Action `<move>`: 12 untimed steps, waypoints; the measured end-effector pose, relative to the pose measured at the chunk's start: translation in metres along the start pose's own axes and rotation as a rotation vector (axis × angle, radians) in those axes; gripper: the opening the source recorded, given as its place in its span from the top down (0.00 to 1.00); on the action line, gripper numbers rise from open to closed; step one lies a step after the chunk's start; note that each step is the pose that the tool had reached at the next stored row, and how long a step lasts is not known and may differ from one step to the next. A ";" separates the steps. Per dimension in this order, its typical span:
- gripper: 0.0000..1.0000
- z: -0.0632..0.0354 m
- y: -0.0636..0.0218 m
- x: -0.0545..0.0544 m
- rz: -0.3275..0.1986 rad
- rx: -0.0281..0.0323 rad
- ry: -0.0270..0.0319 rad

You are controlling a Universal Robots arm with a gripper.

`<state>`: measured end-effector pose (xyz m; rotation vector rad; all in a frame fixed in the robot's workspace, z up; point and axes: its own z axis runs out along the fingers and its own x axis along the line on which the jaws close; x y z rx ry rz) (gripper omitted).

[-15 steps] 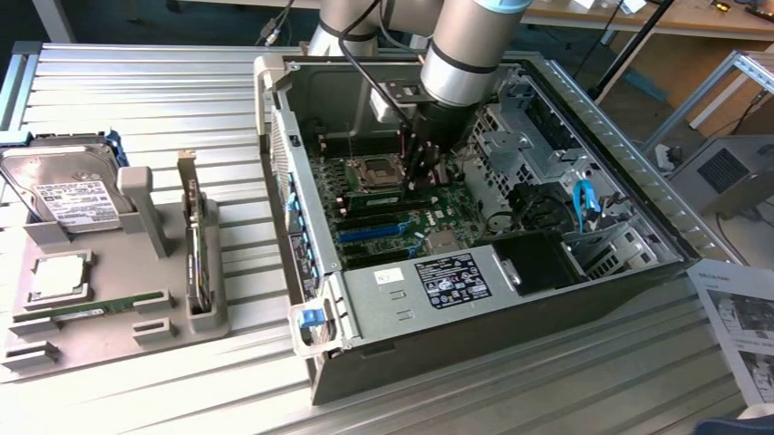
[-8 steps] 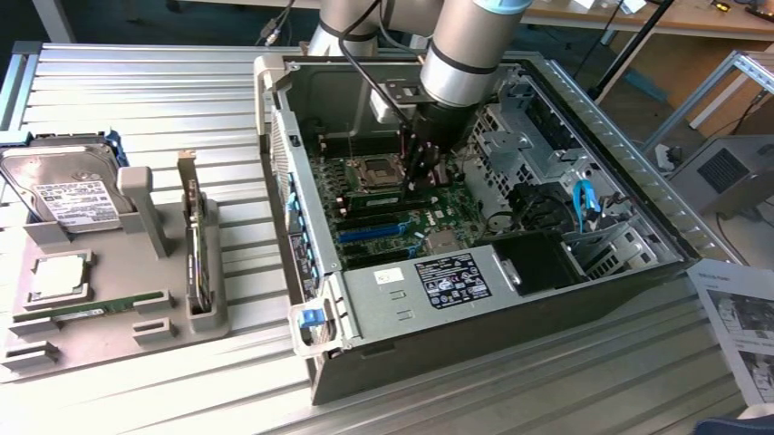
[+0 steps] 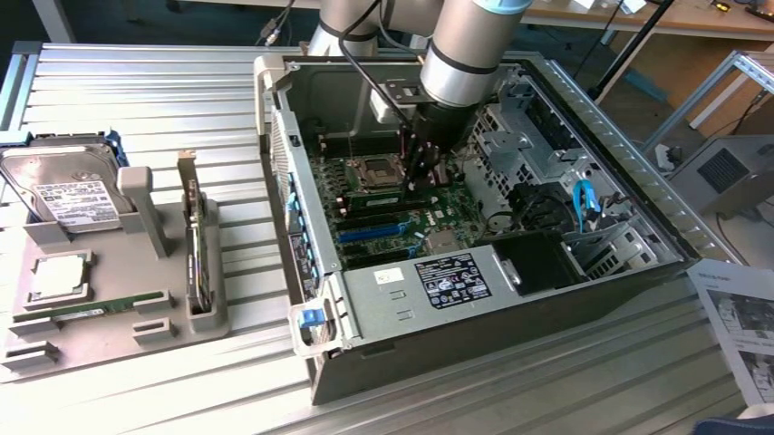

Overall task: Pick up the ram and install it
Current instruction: 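Insert the ram into the slot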

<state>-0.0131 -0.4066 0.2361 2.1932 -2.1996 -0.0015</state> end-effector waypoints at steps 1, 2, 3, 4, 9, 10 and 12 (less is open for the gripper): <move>0.88 0.0000 0.0000 0.000 0.000 0.0000 0.0000; 0.88 0.0000 0.0000 0.000 0.000 0.0000 0.0000; 0.88 0.0003 0.0000 0.000 0.000 0.0000 -0.0001; 0.88 0.0010 0.0000 0.000 0.000 0.0001 -0.0004; 0.88 0.0030 -0.0001 0.000 0.000 -0.0001 0.0000; 0.88 0.0034 -0.0001 0.000 0.000 0.0000 -0.0001; 0.88 0.0046 -0.0001 0.000 0.000 0.0000 -0.0004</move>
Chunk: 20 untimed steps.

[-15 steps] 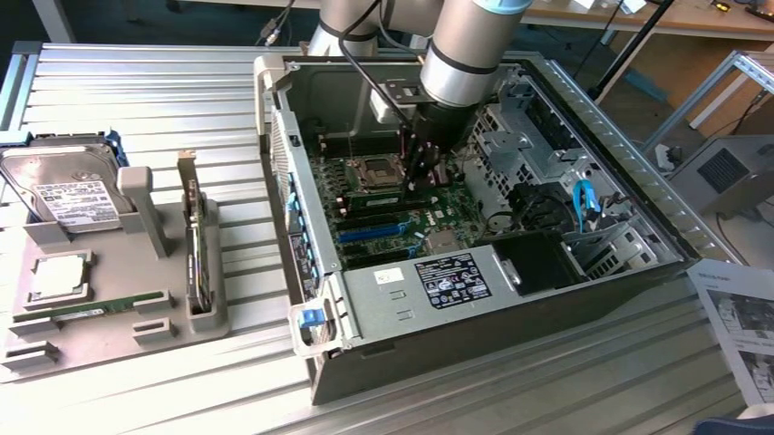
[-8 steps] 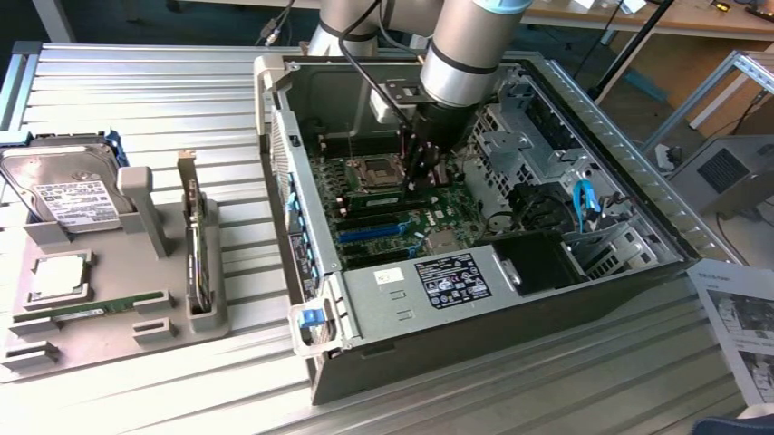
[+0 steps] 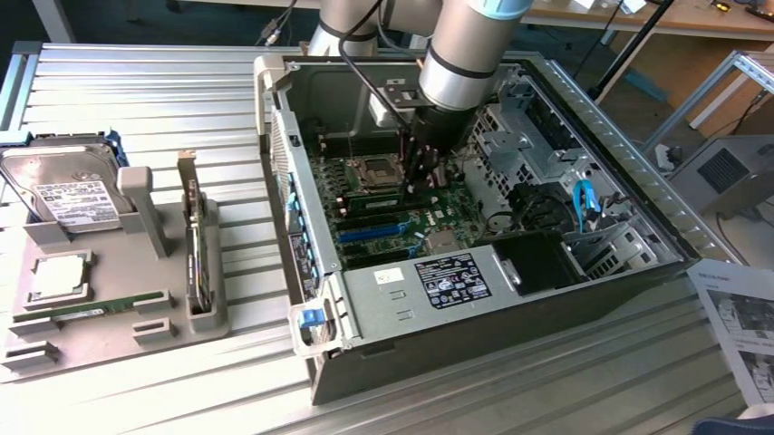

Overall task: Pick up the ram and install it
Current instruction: 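Insert the ram into the slot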

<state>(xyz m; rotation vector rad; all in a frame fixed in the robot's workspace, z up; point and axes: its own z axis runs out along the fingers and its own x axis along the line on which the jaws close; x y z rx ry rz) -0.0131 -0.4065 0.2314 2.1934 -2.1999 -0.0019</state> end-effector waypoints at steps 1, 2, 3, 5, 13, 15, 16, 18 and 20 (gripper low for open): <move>0.88 0.0012 0.0000 0.000 0.000 -0.0001 0.0001; 0.88 0.0015 0.0000 0.000 0.000 -0.0001 0.0002; 0.88 0.0016 0.0000 0.000 0.000 -0.0002 0.0004; 0.88 0.0019 0.0000 0.000 0.000 -0.0001 0.0003; 0.87 0.0020 0.0000 0.000 0.000 0.0000 0.0001; 0.75 0.0020 0.0000 0.000 0.000 0.0000 0.0002; 0.75 0.0020 -0.0001 0.000 0.000 0.0000 0.0002; 0.68 0.0020 -0.0001 0.000 0.000 0.0000 0.0002; 0.68 0.0020 -0.0001 0.000 0.000 0.0000 0.0002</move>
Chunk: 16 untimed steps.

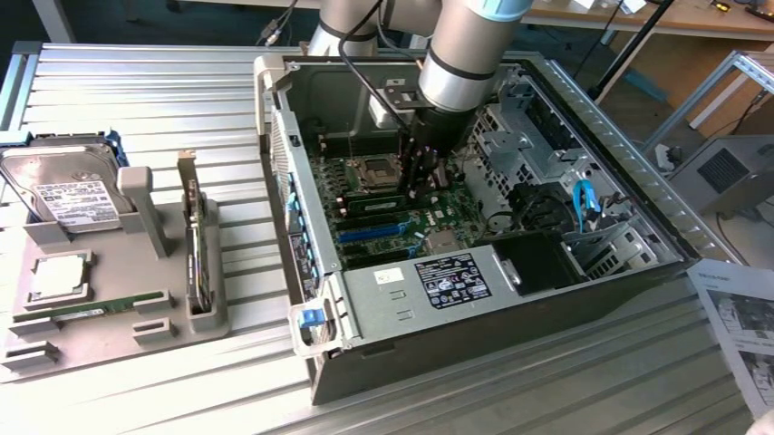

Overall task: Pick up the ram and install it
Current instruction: 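Insert the ram into the slot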

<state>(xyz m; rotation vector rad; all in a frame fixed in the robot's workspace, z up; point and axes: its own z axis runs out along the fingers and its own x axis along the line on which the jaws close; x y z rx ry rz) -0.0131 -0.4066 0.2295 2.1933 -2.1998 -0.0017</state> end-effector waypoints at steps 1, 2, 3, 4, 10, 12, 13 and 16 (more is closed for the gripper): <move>0.68 0.0000 0.0000 0.000 0.000 0.0000 0.0000; 0.68 -0.0001 0.0000 0.000 0.000 0.0000 -0.0001; 0.68 -0.0006 0.0000 0.000 0.000 -0.0001 0.0001; 0.68 -0.0020 0.0001 0.000 0.000 0.0000 0.0000; 0.68 -0.0159 0.0004 0.000 0.000 0.0000 -0.0001; 0.68 -0.0222 0.0006 0.001 0.000 -0.0001 0.0002; 0.68 -0.0254 0.0007 0.001 0.000 0.0001 -0.0002; 0.68 -0.0377 0.0010 0.001 0.000 0.0000 -0.0001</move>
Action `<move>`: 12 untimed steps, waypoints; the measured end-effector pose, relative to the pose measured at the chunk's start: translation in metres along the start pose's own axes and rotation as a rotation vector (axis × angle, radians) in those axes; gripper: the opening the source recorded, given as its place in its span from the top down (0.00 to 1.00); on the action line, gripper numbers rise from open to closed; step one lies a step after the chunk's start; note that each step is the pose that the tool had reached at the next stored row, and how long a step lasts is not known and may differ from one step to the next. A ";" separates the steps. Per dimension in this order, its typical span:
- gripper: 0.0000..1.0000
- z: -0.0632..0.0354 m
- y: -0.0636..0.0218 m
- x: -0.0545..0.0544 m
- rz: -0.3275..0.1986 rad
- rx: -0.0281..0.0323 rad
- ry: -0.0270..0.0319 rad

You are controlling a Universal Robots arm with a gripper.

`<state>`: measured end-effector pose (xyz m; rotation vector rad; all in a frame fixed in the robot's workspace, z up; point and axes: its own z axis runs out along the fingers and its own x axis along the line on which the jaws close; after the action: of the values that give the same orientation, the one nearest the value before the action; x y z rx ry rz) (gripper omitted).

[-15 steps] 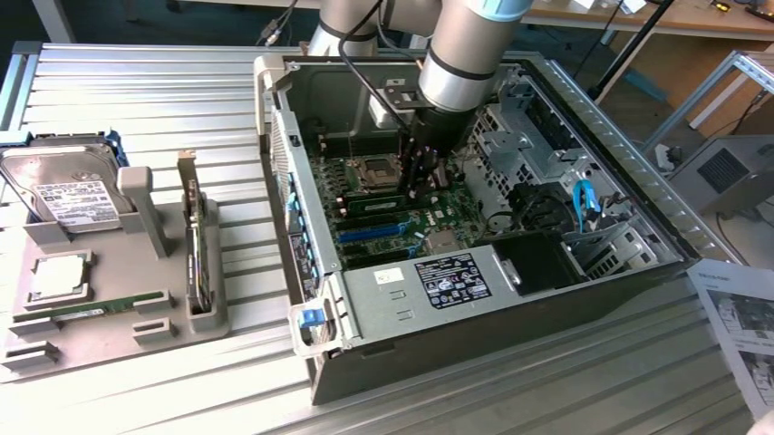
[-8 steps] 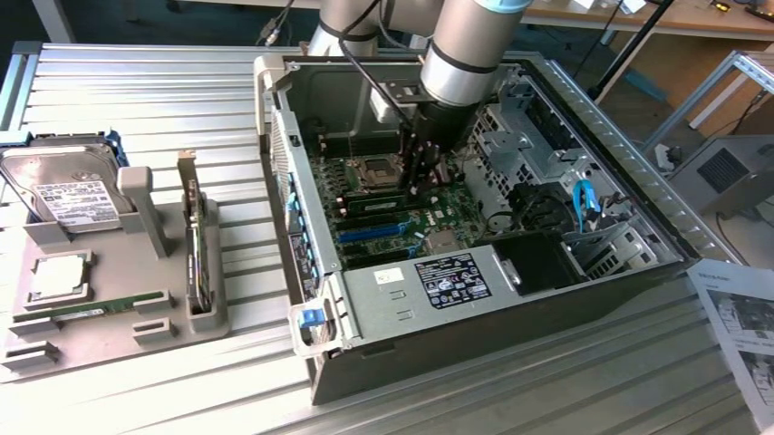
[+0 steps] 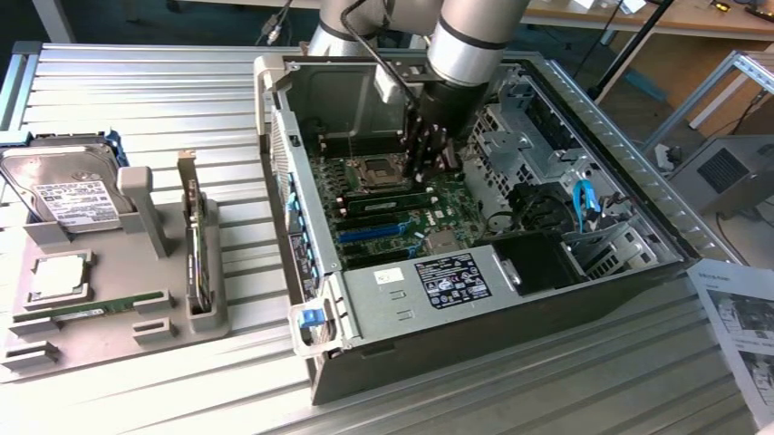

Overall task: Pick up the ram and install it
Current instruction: 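Insert the ram into the slot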

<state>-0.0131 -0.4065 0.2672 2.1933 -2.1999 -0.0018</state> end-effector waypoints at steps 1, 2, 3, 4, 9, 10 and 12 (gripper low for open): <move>0.68 -0.0032 0.0001 0.000 0.000 0.0000 0.0001; 0.68 -0.0118 0.0003 0.000 0.000 -0.0001 0.0002; 0.68 -0.0177 0.0005 0.000 0.000 -0.0001 0.0001; 0.68 -0.0202 0.0005 0.001 0.000 -0.0001 0.0001; 0.68 -0.0317 0.0008 0.001 0.000 0.0000 0.0002; 0.68 -0.0337 0.0009 0.001 0.000 -0.0001 0.0001; 0.68 -0.0376 0.0010 0.001 0.000 -0.0001 0.0001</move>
<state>-0.0131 -0.4066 0.3048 2.1933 -2.1998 -0.0017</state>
